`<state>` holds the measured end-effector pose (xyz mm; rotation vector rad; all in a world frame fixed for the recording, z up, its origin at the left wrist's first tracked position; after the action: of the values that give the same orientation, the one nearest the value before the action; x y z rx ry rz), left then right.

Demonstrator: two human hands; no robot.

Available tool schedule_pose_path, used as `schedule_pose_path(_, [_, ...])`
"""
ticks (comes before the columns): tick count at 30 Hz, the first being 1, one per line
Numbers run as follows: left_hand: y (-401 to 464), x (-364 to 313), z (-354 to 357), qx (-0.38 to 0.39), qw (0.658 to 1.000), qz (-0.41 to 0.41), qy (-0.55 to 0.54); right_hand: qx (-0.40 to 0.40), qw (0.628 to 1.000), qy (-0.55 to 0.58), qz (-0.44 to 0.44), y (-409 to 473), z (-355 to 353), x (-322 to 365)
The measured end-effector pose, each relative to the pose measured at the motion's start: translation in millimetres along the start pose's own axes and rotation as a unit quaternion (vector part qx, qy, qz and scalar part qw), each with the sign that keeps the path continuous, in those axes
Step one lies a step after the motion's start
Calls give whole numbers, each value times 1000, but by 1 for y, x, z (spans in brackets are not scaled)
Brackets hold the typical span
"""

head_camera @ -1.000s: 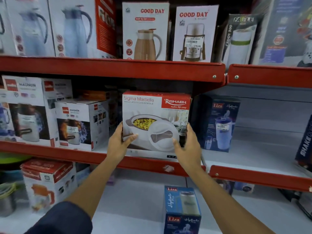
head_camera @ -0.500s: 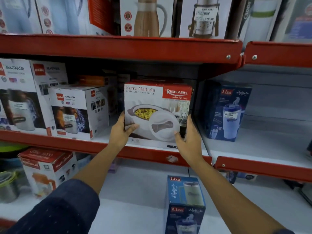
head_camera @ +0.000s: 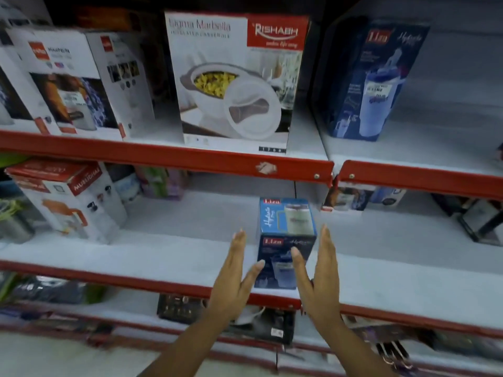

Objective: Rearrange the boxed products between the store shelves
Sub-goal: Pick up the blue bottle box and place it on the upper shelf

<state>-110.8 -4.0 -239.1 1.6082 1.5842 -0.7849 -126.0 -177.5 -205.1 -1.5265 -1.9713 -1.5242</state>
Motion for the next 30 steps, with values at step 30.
schedule_pose_path(30, [-62, -41, 20, 122, 944, -136, -274, 29, 968, 145, 205, -52, -49, -16])
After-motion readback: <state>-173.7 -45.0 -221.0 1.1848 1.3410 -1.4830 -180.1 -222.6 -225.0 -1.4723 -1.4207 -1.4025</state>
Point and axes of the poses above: each hand's wrist, its own y-axis towards the middle knuckle, its own z-axis out of the palm, x = y × z, the point moved 3 cm from there along y, towards the middle knuckle, and after that the axes turned 13 degrees about -z, right-handed, at the moved point
